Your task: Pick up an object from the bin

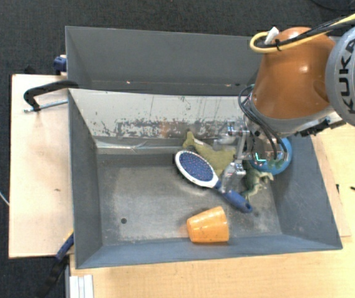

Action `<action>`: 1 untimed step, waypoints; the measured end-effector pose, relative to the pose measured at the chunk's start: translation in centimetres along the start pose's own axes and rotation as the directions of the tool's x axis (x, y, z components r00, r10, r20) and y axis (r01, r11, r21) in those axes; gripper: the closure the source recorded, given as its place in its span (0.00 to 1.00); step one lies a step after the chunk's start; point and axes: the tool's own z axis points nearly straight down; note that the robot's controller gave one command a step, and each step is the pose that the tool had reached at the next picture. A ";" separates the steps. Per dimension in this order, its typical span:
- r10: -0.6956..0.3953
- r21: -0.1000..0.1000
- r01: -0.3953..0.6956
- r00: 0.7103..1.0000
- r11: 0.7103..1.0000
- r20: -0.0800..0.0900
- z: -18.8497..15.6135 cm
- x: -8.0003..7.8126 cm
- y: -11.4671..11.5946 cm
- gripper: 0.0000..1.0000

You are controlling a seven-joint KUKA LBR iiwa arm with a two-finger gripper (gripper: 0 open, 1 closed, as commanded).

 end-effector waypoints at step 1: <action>-0.332 0.010 0.332 0.942 0.943 0.039 9.9 1.9 -0.4 0.00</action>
Offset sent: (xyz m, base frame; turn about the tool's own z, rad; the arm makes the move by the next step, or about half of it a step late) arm -0.0410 -0.0084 -0.1531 -0.4340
